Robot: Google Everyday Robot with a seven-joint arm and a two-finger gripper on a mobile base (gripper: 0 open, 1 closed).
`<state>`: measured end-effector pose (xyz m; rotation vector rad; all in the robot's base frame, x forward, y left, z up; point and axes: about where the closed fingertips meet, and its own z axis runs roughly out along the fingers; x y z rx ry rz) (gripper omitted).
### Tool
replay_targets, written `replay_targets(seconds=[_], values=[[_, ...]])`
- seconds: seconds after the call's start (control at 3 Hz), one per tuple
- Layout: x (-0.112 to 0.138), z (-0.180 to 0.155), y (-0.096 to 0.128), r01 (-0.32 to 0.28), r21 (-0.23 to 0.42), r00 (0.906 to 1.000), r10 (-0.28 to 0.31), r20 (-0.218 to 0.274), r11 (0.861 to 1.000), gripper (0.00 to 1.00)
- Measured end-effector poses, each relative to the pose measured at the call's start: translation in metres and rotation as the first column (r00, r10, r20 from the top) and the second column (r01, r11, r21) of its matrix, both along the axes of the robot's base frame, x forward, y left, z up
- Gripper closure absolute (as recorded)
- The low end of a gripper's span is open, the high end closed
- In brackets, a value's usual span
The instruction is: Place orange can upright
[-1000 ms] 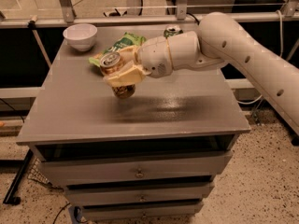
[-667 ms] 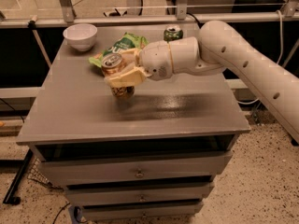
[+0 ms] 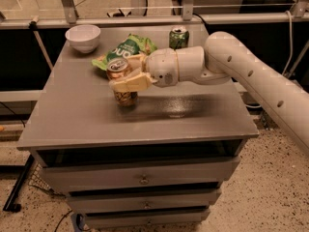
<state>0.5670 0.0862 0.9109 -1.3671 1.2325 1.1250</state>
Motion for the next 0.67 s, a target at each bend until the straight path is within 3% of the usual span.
replay_targets(seconds=[0.67], values=[[0.0032,-0.0152,-0.0026,0.033,0.040,0.9985,-0.031,-0.045,0.999,1.00]])
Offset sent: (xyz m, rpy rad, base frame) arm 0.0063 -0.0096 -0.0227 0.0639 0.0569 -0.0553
